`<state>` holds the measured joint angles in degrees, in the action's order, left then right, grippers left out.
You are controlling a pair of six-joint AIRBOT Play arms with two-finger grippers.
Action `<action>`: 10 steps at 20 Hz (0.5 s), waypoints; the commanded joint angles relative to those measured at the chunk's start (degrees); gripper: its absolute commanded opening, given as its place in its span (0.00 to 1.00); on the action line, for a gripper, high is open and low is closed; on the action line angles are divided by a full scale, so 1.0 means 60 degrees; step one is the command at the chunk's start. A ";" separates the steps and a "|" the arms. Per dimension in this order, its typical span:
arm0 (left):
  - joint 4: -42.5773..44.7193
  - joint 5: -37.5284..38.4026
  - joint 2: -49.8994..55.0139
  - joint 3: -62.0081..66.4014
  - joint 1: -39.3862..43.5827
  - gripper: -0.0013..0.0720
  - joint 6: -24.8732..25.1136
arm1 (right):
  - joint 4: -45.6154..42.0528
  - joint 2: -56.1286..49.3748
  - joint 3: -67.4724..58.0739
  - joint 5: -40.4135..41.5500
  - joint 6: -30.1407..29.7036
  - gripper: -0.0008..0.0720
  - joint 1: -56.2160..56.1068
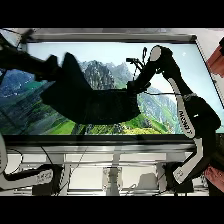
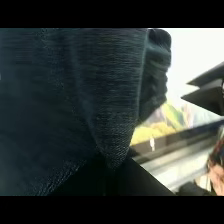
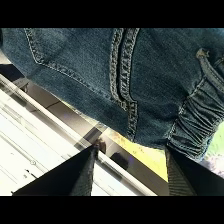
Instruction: Fold the clothes and pants, and hang the long-sleeved shirts on hangers.
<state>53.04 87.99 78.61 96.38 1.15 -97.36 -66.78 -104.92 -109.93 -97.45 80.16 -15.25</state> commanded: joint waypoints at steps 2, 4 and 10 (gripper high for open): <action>-0.0033 -0.1016 0.1257 0.0044 0.1767 0.05 -0.0510 | 0.0018 0.0022 -0.0011 0.0084 -0.0197 0.68 0.0412; -0.0047 -0.1789 0.1676 0.0044 0.2393 0.05 -0.0729 | 0.0051 0.0091 -0.0007 0.0109 -0.0200 0.68 0.0816; -0.0641 -0.4415 0.2331 0.0044 0.3978 0.05 -0.0750 | 0.0142 0.0361 -0.0007 0.0153 -0.0197 0.68 0.2269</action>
<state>50.41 69.54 90.70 96.57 20.80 -101.56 -66.30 -103.39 -109.93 -96.60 79.02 -5.37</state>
